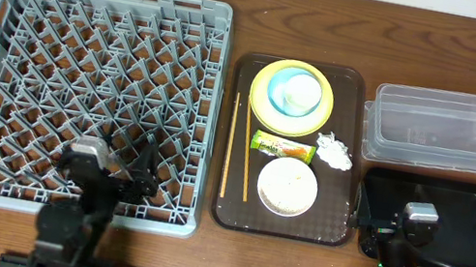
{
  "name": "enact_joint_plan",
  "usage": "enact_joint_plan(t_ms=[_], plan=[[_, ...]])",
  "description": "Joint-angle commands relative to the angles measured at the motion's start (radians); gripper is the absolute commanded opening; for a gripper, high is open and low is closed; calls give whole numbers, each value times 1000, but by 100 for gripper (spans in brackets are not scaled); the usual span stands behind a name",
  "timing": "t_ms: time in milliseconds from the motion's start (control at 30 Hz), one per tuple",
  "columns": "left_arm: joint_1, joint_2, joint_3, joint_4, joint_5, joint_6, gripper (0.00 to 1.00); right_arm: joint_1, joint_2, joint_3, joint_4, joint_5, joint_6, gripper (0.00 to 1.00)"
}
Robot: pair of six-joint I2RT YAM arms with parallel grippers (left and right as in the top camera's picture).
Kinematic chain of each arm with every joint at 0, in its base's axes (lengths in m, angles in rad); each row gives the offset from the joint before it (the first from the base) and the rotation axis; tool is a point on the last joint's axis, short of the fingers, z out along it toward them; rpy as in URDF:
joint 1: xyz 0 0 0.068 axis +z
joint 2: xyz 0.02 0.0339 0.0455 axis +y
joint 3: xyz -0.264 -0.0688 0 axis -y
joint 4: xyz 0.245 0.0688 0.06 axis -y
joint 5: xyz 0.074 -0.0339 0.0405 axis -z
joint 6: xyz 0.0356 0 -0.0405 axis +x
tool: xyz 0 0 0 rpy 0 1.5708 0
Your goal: Sort waste into correct bins and load items into the dishwasher rack
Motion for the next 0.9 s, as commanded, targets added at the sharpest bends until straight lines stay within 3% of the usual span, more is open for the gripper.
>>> enact_joint_plan(t_ms=[0, 133, 300, 400, 500, 867], plan=[[-4, 160, 244, -63, 84, -68, 93, 3, -8, -1, -5, -4, -8, 99], [-4, 474, 619, -315, 170, -13, 93, 3, -8, -1, -5, -4, -8, 99], [-5, 861, 1135, -760, 180, 22, 93, 3, -7, -1, -5, -4, -8, 99], [-4, 1032, 1351, -918, 182, 22, 93, 3, -7, -1, -5, -4, -8, 99], [-4, 1131, 1437, -978, 197, 18, 93, 3, -7, -1, -5, -4, -8, 99], [-4, 1264, 1437, -1180, 238, 19, 89, 3, -8, -1, -5, -4, -8, 99]])
